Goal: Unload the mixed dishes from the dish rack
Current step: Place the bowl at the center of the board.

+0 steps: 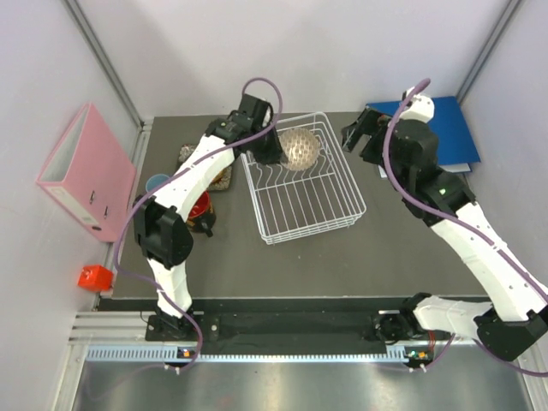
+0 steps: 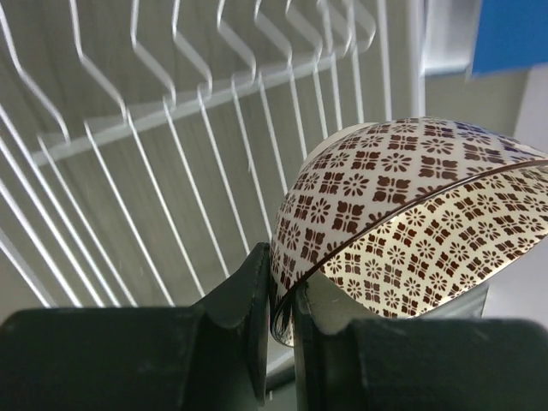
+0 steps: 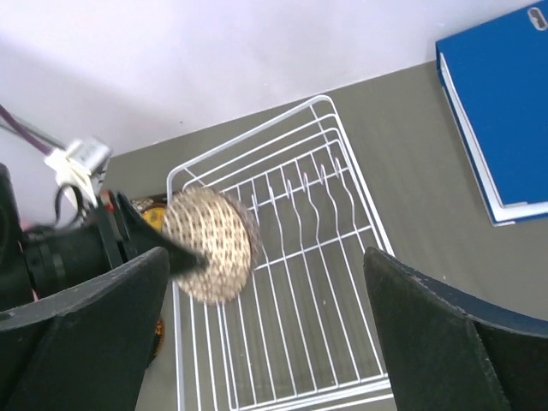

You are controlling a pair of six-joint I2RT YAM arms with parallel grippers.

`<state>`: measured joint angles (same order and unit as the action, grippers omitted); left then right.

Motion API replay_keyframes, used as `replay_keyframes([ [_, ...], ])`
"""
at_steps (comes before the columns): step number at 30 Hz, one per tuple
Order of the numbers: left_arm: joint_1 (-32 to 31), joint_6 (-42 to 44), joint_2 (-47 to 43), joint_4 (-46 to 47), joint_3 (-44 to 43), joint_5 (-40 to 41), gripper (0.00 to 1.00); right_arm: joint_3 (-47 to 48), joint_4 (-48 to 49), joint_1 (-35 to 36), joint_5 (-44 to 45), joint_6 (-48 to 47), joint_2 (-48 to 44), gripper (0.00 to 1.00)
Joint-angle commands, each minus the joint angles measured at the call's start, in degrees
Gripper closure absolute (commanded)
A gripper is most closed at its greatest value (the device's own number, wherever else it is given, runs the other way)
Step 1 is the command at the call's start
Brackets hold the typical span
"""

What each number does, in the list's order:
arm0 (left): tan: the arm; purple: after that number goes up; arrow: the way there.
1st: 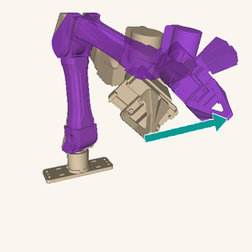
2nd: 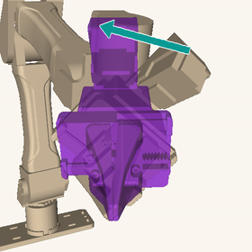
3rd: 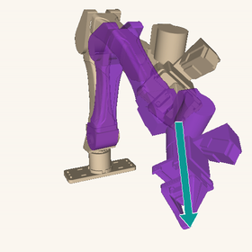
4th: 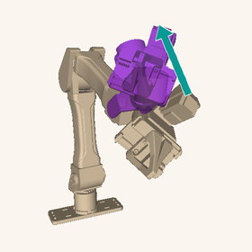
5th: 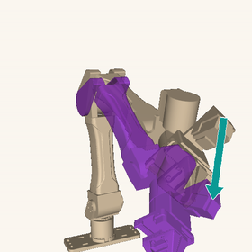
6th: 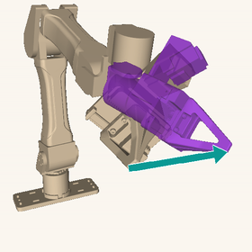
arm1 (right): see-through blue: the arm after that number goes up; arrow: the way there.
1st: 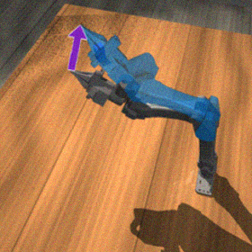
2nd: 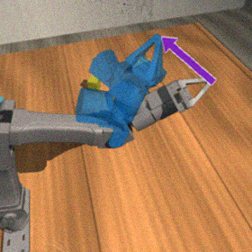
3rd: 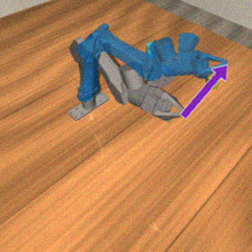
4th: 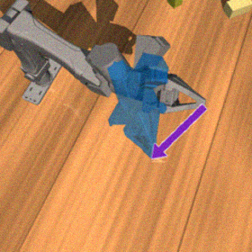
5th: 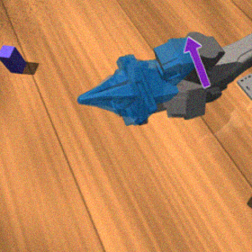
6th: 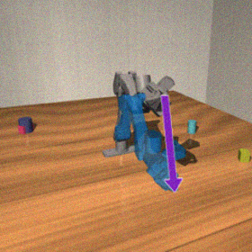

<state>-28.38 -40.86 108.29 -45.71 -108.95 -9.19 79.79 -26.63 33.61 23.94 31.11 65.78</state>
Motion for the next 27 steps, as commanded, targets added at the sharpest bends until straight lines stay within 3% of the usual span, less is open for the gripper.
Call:
replay_keyframes([
  [1, -1.5, -3.8, -5.5, -2.5, -1.2, -2.6, 1.00, 5.8, -7.4, 0.4, 1.5, 0.9, 4.3, 0.04],
  [5, -1.6, -4.3, -5.5, -6.0, -1.5, -4.0, 1.00, 8.3, -12.0, 0.4, -1.0, 1.3, 8.7, 0.04],
  [22, -6.7, -1.9, -3.2, -8.0, -2.4, -4.3, 1.00, 5.5, -7.5, 1.6, -8.6, -0.1, 15.6, 0.08],
  [25, -7.0, -1.3, -2.6, -9.0, -4.2, -3.7, 1.00, 5.4, -8.8, 1.8, -8.7, -1.8, 18.0, 0.12],
  [27, -7.2, -1.0, -2.1, -9.8, -5.4, -2.9, 1.00, 4.9, -9.6, 1.9, -7.7, -2.4, 19.2, 0.26],
])
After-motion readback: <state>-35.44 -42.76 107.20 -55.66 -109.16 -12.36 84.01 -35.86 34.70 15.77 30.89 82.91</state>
